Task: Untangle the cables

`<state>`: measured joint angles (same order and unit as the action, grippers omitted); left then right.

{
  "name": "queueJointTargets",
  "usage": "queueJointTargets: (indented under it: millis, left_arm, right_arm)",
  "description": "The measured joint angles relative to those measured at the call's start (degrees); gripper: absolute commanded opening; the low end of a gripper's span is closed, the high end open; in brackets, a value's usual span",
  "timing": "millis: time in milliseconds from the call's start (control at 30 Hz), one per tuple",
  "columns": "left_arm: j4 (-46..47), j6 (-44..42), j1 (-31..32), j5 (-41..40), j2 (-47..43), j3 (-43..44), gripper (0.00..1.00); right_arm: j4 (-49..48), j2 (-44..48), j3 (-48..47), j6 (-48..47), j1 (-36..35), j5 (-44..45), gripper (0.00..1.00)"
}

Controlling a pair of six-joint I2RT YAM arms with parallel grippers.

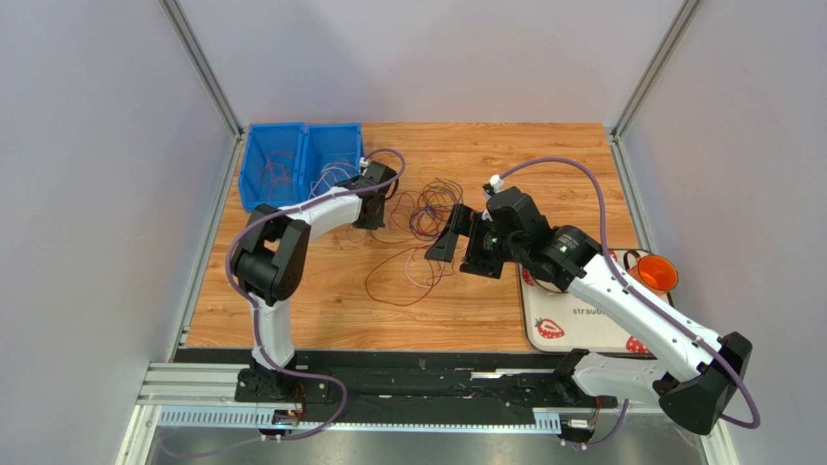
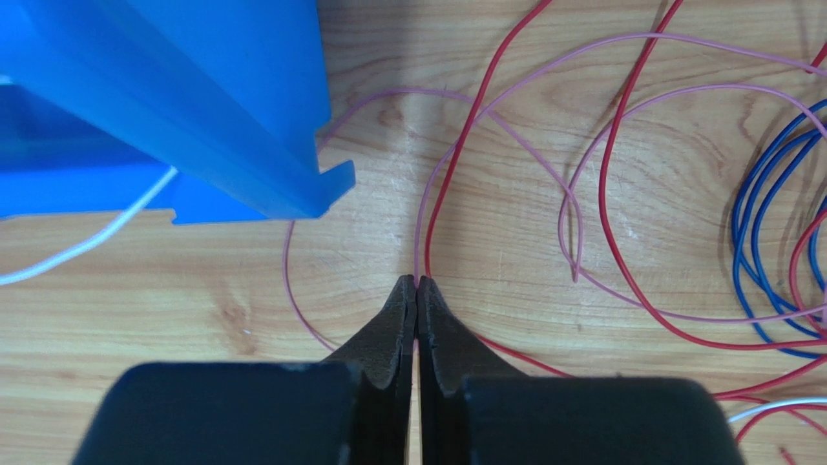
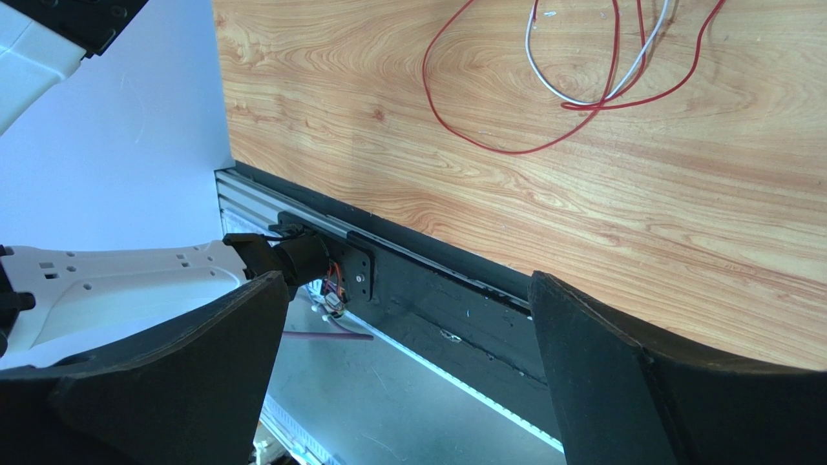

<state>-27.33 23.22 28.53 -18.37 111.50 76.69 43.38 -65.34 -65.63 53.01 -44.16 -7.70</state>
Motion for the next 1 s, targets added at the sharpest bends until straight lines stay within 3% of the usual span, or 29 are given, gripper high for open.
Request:
queueJointTargets:
  millis: [267, 433, 700, 1000]
  left_arm:
    - [-3.32, 0.09, -0.17, 0.33, -0.55, 3.63, 0.0]
    - [-9.75, 0.2, -0.17, 1.07, -5.66, 8.79, 0.0]
    - [-17.88, -1.29, -0.17, 3.93, -15.19, 32.04, 0.0]
    - [-22.56, -4.55, -0.15, 7.15, -16.09, 64.87, 0.0]
  right_arm:
    - [-0.09, 1.33, 0.48, 0.0, 0.02, -0.15, 0.99]
    - [-0.33, 2.43, 1.01, -0.35, 0.35, -0.13, 0.99]
    - [-0.5, 2.34, 1.09, -0.61, 1.11, -0.07, 0.99]
    - [-0.85, 2.32, 1.09, -0.61, 1.22, -0.07, 0.99]
